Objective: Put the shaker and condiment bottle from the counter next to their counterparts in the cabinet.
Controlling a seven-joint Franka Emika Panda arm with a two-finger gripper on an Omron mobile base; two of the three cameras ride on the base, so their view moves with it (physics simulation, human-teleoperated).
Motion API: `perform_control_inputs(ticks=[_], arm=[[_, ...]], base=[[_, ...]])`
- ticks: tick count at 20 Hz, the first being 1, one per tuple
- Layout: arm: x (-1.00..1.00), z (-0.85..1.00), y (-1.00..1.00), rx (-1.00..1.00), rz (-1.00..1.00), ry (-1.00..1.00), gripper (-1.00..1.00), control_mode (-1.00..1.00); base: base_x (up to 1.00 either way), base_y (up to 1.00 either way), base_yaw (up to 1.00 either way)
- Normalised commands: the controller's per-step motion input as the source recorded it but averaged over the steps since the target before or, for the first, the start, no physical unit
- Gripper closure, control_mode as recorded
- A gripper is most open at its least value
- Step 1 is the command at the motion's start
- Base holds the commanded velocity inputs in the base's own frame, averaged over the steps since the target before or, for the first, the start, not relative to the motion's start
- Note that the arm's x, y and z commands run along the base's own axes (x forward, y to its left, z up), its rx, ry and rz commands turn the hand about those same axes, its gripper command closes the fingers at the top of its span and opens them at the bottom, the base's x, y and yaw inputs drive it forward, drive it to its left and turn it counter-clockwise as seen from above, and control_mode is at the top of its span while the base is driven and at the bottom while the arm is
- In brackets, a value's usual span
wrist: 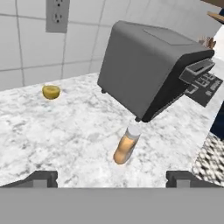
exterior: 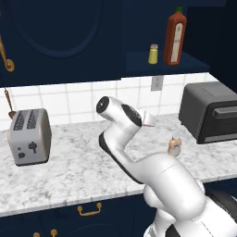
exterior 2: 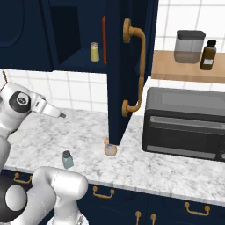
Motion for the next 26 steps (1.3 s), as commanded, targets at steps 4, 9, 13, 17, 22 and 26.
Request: perform_control_inputs(ticks=[4, 9, 13, 17, 22, 26], arm=[[0.03, -0.56, 0.43, -0.2, -0.59, -0.25, -1.0, -1.0], [-0.02, -0.51, 0.35, -0.16, -0.49, -0.28, -1.0, -1.0], [-0.28, -0.66, 0.04, -0.12, -0.24, -0.42, -1.0, -1.0], [0.0, 0.0, 0.0, 0.0, 0.0, 0.0, -1.0, -1.0], [-0.02, -0.62, -0.03, 0.0, 0.0, 0.0, -1.0, -1.0], [-0.08, -0.43, -0.29, 0.0, 0.0, 0.0, -1.0, -1.0]], base=[[0.0, 0.0, 0.0], [0.0, 0.0, 0.0], [0.0, 0.0, 0.0], [0.0, 0.0, 0.0], [0.0, 0.0, 0.0], [0.0, 0.0, 0.0]])
